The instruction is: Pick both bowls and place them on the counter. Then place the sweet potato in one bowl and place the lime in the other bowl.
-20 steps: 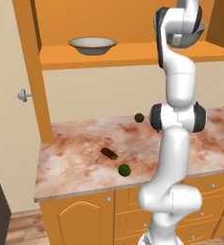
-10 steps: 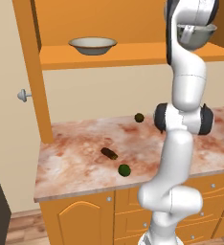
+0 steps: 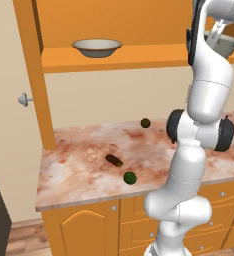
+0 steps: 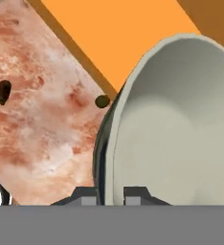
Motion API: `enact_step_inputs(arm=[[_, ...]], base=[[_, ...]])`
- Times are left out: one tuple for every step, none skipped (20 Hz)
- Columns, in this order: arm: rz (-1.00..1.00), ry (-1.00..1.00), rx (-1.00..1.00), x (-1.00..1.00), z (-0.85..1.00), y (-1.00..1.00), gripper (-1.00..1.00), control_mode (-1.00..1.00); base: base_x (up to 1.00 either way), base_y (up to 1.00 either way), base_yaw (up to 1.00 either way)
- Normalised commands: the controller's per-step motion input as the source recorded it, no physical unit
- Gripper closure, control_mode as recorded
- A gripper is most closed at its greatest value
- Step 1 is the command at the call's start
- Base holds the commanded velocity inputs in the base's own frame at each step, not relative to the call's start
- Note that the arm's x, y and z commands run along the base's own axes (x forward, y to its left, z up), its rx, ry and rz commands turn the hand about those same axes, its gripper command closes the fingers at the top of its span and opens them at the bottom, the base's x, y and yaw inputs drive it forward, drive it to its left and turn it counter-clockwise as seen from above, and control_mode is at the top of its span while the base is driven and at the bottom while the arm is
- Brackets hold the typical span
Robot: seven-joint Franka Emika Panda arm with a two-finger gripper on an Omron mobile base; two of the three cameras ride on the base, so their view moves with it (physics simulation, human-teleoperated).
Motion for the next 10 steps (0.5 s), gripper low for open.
enact_step_inputs(arm=[[-0.03, -0.01, 0.06, -1.0, -0.53, 0.22, 1.0, -1.0], [-0.02, 0.0, 0.04, -1.0, -0.57, 0.25, 1.0, -1.0], [-0.01, 0.0, 0.04, -1.0, -0.57, 0.25, 1.0, -1.0], [-0.01, -0.01, 0.03, -1.0, -0.59, 0.26, 1.0, -1.0], [0.0, -0.02, 0.03, -1.0, -0.62, 0.26, 1.0, -1.0], [0.0, -0.03, 0.02, -1.0, -0.66, 0.27, 1.0, -1.0], [0.0, -0.04, 0.01, -1.0, -0.71, 0.28, 1.0, -1.0], [0.0, -0.04, 0.0, -1.0, -0.73, 0.29, 1.0, -1.0], [0.0, -0.05, 0.0, -1.0, -0.77, 0.27, 1.0, -1.0], [0.0, -0.07, 0.0, -1.0, -0.78, 0.26, 1.0, -1.0]], base=[[0.0, 0.0, 0.0], [0.0, 0.0, 0.0], [0.0, 0.0, 0.0], [0.0, 0.0, 0.0], [0.0, 0.0, 0.0], [0.0, 0.0, 0.0], [0.0, 0.0, 0.0], [0.0, 0.0, 0.0], [0.0, 0.0, 0.0], [0.0, 0.0, 0.0]])
